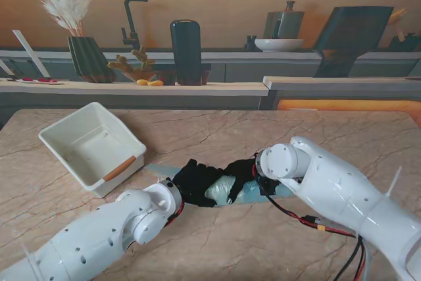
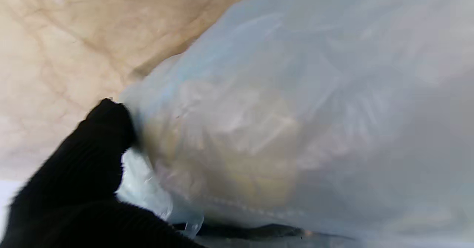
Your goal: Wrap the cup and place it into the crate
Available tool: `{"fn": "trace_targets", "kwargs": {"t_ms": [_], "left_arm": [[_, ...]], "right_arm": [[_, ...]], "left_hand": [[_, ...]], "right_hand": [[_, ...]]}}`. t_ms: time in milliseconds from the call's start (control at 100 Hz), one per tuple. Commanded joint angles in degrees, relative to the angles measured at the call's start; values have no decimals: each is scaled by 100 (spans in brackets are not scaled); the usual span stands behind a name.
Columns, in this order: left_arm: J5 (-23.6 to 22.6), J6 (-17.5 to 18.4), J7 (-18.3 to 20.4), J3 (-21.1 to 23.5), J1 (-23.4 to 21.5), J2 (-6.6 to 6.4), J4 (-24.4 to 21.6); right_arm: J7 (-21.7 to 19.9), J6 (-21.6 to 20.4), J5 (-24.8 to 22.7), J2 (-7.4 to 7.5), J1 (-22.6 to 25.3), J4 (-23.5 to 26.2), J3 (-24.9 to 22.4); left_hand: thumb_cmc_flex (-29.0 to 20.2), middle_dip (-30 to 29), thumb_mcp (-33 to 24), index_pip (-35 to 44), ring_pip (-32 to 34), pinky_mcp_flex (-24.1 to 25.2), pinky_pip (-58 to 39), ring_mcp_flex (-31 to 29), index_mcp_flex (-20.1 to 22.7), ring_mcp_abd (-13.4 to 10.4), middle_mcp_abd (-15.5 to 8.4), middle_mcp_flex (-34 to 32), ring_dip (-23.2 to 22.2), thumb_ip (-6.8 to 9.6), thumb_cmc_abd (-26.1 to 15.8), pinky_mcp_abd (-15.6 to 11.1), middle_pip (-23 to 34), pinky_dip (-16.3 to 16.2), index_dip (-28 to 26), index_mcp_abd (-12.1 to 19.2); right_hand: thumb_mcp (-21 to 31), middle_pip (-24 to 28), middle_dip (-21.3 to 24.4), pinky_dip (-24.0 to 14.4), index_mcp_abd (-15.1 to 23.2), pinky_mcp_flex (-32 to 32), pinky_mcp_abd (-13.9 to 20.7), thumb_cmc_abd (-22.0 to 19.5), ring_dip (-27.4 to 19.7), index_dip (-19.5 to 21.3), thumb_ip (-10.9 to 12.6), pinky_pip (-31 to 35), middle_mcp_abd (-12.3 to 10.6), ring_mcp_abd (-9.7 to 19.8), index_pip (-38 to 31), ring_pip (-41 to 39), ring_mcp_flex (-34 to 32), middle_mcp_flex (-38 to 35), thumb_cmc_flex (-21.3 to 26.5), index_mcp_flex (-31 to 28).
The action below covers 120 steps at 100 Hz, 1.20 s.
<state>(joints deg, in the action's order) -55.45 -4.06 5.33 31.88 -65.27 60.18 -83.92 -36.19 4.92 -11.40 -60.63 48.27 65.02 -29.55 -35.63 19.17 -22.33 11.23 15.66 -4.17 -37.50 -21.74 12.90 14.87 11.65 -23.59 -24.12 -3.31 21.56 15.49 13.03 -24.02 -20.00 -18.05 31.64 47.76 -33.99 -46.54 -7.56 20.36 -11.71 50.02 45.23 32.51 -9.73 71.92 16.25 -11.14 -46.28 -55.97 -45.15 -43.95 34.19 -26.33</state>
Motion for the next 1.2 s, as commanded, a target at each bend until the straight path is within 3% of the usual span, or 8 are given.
{"fn": "trace_targets", "kwargs": {"t_ms": [0,210,420,530,590,650,900,1190], "left_arm": [[-21,-17,118,-164,-9,41,274],[-33,-326,379,-902,496,20,562],[4,-496,416,-1481,892,52,791],[90,-555,465,-1669,1029,75,869],[117,-574,486,-1744,1085,82,893],[149,-588,518,-1786,1121,86,908],[362,-601,487,-1789,1127,150,1026],[402,-555,368,-1661,1037,177,1072]], "right_arm": [[-325,-2,8,28,86,-295,263],[-969,52,811,-64,-270,-711,596],[-1271,255,1250,-117,-205,-861,341],[-1349,422,1322,-41,-17,-676,25],[-1404,470,1293,45,93,-483,-130],[-1326,437,1061,151,272,-182,-319],[-601,-141,-1204,482,1599,1403,-1725],[939,-455,-2143,237,3651,3242,-3865]], "left_hand": [[16,9,-268,501,74,-35,54,-82,523,-34,-94,-109,-25,10,250,105,79,-97,-32,998],[101,153,-628,920,446,-175,-390,-527,691,-16,-184,-627,-193,-35,378,81,383,-235,-280,1010],[-148,299,-1449,1831,854,-405,-1020,-1050,977,-191,-316,-1220,-312,-32,608,28,751,-186,-812,1165],[-498,433,-1929,2748,1263,-711,-1501,-1715,1648,-269,-478,-2108,-393,-9,640,-37,1155,-291,-1258,1498],[-968,488,-1933,3312,1540,-897,-1770,-2046,1914,-295,-553,-2514,-420,-376,999,-79,1340,-385,-1369,1758],[-1371,925,-1874,3890,1783,-1069,-1970,-2295,2036,-296,-604,-2911,-416,-506,1229,-108,1312,-447,-1170,1952],[-1707,1299,-2024,4436,2199,-1416,-2423,-2665,2258,-295,-641,-3628,-395,-505,967,-203,929,-610,-866,2110],[-1880,1685,-2244,4700,2667,-1551,-2822,-2711,2223,-176,-654,-3767,-593,-452,826,-97,906,-770,-832,2129]], "right_hand": [[2695,-13,161,-201,1266,-175,253,-1373,54,-235,210,31,-227,-133,-875,-168,-53,-266,1918,-1601],[2490,-105,-59,-280,1217,-229,305,-1468,228,34,275,-126,-172,-87,-702,-140,2,-190,2012,-1517],[2417,-116,-150,-278,1187,-295,309,-1501,295,113,277,-257,-156,-81,-652,-152,55,-128,2032,-1449],[1791,-345,41,-56,946,-520,146,-1503,51,-345,678,-1045,-139,20,-531,320,342,257,1312,-963],[1149,-726,451,113,736,-723,15,-1837,-300,-147,875,-1714,-136,4,555,1007,678,685,742,-803],[679,-1149,701,228,584,-874,-119,-2039,-629,541,1058,-2340,-117,-3,1610,1699,944,1034,242,-691],[-62,-2049,1183,231,305,-1119,-470,-2478,-1368,466,840,-3776,-43,-129,2538,3439,1501,2001,-1133,413],[-47,-1939,1166,23,164,-801,-539,-2545,-1308,497,848,-3880,128,-308,2580,3377,1190,1898,-1094,264]]}}
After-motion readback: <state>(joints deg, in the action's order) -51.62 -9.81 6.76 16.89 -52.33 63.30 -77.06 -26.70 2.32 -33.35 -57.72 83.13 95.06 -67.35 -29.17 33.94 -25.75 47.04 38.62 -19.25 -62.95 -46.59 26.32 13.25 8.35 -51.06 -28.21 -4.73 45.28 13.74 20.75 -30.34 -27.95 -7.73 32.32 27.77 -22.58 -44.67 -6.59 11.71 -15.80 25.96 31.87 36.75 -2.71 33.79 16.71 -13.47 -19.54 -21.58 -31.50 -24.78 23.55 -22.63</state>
